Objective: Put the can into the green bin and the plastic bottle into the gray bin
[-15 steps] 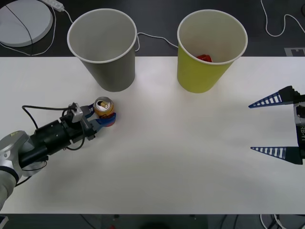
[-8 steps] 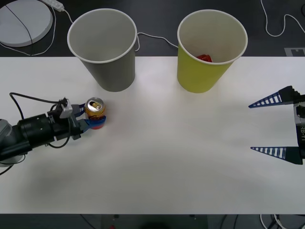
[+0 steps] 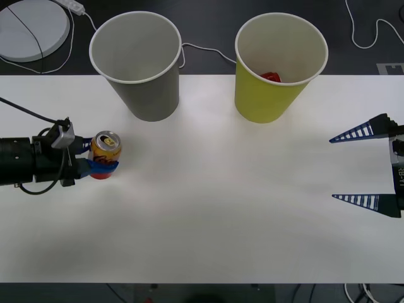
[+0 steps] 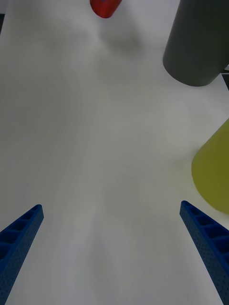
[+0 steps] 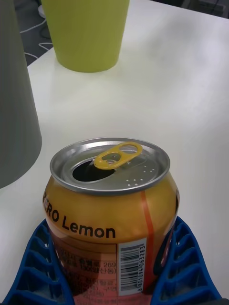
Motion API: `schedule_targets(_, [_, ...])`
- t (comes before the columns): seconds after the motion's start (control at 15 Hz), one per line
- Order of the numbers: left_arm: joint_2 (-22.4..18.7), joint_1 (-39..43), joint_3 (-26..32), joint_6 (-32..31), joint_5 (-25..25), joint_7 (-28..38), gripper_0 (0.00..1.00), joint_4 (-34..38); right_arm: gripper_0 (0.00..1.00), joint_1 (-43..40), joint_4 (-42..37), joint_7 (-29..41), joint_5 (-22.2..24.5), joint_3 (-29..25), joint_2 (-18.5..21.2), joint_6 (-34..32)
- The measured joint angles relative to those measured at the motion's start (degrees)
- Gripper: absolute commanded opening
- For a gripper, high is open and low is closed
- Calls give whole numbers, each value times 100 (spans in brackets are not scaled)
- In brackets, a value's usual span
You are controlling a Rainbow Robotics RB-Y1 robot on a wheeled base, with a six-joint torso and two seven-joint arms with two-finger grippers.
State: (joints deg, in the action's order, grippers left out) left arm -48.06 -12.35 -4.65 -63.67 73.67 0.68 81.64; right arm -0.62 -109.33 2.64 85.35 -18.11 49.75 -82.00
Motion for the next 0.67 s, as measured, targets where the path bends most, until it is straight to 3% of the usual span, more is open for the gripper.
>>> schedule_targets(0.33, [-876,75,335,-572,376,1538,0,1166,100,0,0,0,0,0,0,0])
schedule_targets(0.67, [-1868,75,475,-673,445,2902,0,2154,100,0,0,0,0,0,0,0])
